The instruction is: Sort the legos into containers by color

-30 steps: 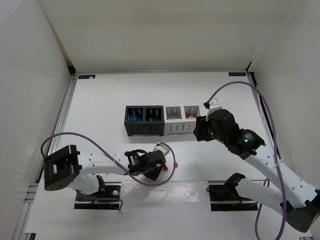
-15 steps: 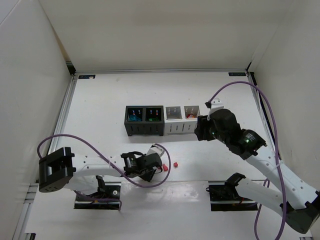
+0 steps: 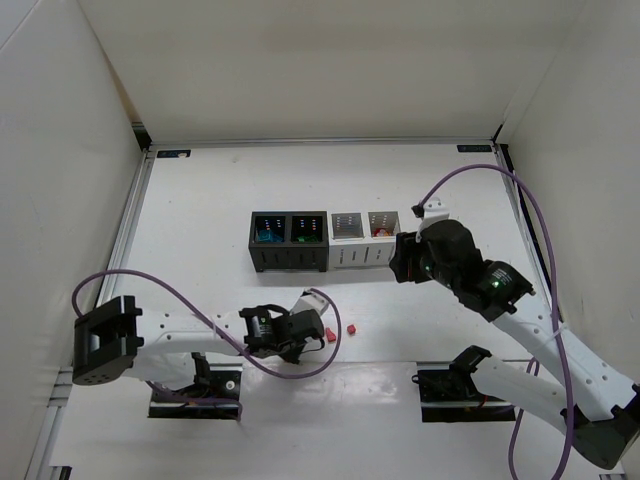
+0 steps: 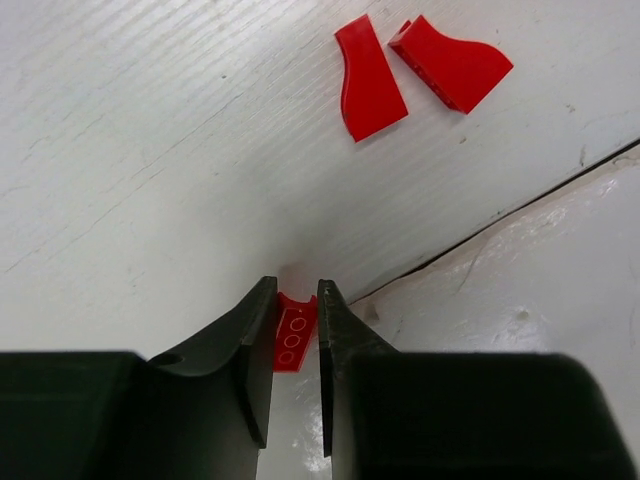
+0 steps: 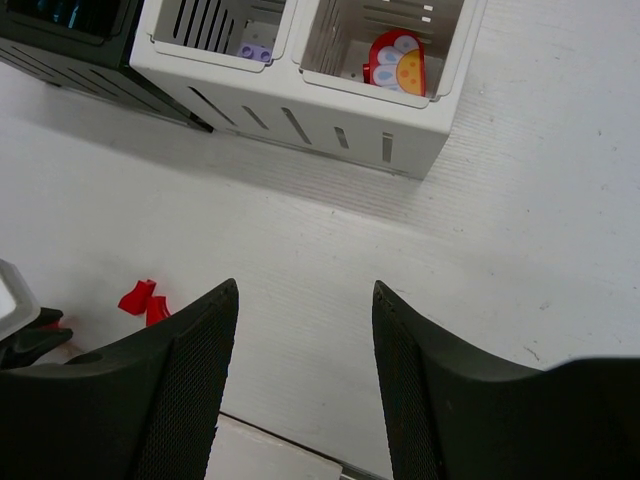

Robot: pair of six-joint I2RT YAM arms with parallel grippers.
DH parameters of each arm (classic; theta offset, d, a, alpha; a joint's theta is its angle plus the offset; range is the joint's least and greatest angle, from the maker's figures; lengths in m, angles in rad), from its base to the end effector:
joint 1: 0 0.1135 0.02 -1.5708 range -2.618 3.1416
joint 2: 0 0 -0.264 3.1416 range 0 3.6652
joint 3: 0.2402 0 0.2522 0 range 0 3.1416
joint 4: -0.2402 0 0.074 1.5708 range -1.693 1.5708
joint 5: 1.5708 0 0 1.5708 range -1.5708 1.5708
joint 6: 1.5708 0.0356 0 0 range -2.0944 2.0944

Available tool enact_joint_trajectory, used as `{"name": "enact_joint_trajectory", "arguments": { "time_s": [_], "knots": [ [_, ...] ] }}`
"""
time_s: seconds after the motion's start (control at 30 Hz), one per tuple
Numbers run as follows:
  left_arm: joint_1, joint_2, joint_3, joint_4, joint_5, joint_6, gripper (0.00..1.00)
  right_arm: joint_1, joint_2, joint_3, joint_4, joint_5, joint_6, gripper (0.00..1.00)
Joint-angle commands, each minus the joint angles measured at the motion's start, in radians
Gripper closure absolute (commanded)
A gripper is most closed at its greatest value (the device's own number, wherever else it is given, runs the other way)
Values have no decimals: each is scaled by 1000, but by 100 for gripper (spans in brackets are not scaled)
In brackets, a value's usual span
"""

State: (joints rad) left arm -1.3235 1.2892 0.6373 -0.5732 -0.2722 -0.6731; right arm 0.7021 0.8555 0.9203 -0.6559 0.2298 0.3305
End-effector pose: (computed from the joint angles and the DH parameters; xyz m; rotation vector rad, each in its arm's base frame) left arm 0.0618 -0.2056 0.1643 0.8079 2.5996 -0.1975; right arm 0.1409 0.1085 0.3280 -0.2685 2.1485 0.3520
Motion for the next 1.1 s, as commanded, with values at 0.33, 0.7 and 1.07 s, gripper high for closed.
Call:
{"name": "enact_joint_trajectory", "arguments": {
  "time_s": [0.33, 0.7, 1.07],
  "knots": [
    [-13, -175, 156, -201, -142, 72, 100, -23, -35, 6, 22, -3, -15, 40],
    [278, -76, 387, 197, 68, 420, 100, -141, -84, 2, -20, 60, 73, 42],
    [405, 436, 1048, 222, 386, 610, 100, -391, -148, -20, -45, -52, 94, 42]
  ]
}}
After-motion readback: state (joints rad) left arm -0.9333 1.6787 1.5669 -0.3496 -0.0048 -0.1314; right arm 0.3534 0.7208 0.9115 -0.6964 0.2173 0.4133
